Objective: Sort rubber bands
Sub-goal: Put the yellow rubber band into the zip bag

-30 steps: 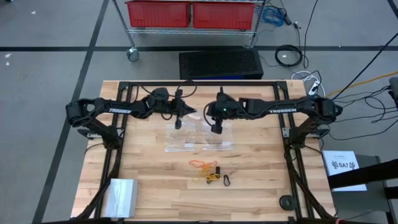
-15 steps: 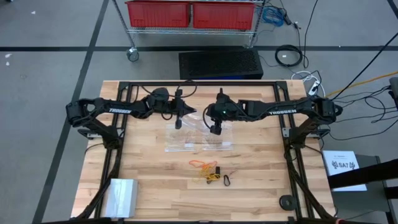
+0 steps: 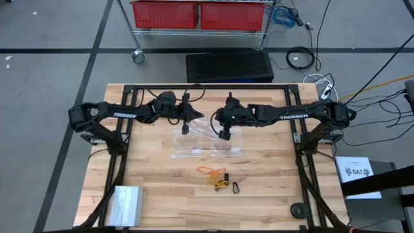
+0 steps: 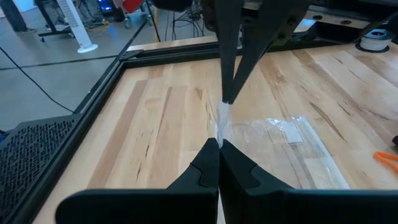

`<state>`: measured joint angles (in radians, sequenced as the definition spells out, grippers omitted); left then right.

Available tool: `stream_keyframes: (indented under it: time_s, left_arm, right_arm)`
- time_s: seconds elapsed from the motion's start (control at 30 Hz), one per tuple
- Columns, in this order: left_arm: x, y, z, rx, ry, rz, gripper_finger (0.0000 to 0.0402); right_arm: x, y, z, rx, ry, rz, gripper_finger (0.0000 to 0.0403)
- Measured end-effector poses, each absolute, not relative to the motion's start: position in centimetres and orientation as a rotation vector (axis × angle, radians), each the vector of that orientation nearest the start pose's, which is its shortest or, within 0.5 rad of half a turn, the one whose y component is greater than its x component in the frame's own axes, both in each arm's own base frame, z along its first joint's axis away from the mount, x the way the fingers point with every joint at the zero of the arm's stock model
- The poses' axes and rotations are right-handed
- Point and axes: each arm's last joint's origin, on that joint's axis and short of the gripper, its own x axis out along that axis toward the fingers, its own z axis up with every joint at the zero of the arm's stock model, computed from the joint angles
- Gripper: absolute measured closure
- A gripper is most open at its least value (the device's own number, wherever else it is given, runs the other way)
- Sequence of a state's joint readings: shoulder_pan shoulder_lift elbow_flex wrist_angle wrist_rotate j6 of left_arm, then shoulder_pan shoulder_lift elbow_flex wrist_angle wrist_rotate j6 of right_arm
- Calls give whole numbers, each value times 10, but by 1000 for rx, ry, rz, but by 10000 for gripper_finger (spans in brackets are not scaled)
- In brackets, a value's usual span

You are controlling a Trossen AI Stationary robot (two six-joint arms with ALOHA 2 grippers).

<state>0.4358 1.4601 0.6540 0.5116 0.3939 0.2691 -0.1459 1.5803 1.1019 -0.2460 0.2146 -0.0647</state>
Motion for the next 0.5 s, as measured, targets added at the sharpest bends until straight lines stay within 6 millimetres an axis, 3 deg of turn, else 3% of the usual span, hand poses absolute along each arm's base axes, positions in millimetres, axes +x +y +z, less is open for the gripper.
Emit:
stream_keyframes:
  time_s: [0.5]
  left_arm:
    - [271, 114, 203, 150, 271, 8, 402]
  right_arm:
    - [338, -63, 234, -78, 771, -293, 403]
